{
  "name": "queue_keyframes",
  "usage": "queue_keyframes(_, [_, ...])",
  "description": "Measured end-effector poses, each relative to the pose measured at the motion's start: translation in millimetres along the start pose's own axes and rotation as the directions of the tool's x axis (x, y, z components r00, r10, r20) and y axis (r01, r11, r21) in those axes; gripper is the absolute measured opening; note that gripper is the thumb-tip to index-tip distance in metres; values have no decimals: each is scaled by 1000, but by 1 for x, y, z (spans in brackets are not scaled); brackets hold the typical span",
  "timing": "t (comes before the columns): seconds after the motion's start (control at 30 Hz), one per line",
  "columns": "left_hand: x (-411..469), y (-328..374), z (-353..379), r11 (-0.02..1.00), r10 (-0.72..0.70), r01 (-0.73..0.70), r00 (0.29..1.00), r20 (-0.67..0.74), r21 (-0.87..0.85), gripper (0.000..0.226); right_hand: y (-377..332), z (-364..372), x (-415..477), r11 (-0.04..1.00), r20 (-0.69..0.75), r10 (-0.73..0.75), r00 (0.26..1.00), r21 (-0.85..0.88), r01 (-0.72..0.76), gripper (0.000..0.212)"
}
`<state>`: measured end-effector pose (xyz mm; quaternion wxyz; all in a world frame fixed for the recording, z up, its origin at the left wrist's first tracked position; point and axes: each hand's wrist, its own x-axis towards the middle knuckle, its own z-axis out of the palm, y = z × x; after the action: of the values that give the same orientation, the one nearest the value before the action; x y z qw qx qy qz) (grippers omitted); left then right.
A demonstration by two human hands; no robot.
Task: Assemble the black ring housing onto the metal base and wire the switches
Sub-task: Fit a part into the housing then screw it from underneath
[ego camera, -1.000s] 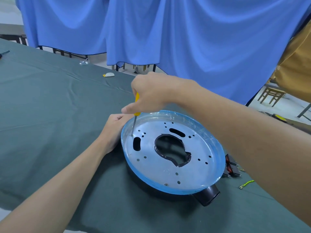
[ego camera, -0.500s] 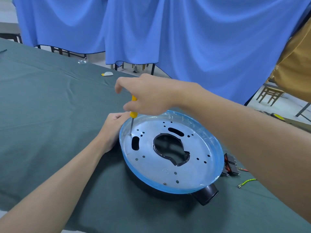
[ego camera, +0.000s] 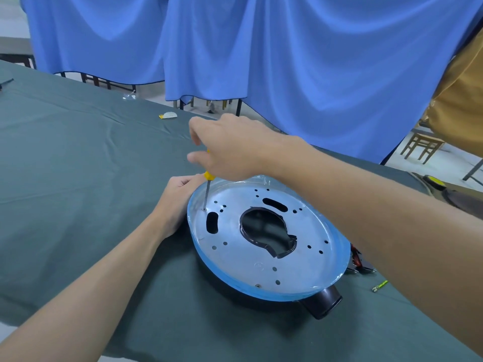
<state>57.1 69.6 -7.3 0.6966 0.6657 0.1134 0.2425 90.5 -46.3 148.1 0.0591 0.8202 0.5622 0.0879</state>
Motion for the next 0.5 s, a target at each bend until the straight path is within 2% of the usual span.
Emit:
queue_keyframes(0.07, [0,1,0,1000,4,-4,1000,-5,2,46,3,-9,-1,998,125,16,992,63,-24,47])
queue_keyframes(0.1, [0,1,0,1000,7,-7,1000,-2,2,45,4,-12,-1,995,166,-6,986,95,-10,44])
queue_keyframes(0.2, [1,0,0,1000,-2,2,1000,9,-1,48,4,-9,0,993,78,-77,994,94,70,21])
queue_keyframes(0.27, [1,0,-1,1000,-10,10,1000,11,-4,48,3,-3,1,997,10,-48,999,56,47,20])
queue_keyframes(0.33, [1,-1,-2,1000,-13,13,1000,12,-6,48,5,-3,1,998,39,2,999,56,-4,27])
queue_keyframes(0.4, [1,-1,-2,1000,-13,13,1000,3,-2,48,8,-11,-2,992,139,22,990,123,-39,36])
queue_keyframes(0.43, [1,-1,-2,1000,-11,11,1000,4,-5,48,8,-14,-3,988,165,6,986,150,-31,37])
queue_keyframes(0.5, [1,0,-1,1000,-13,13,1000,16,-16,50,8,-11,-2,987,112,-56,992,157,37,24])
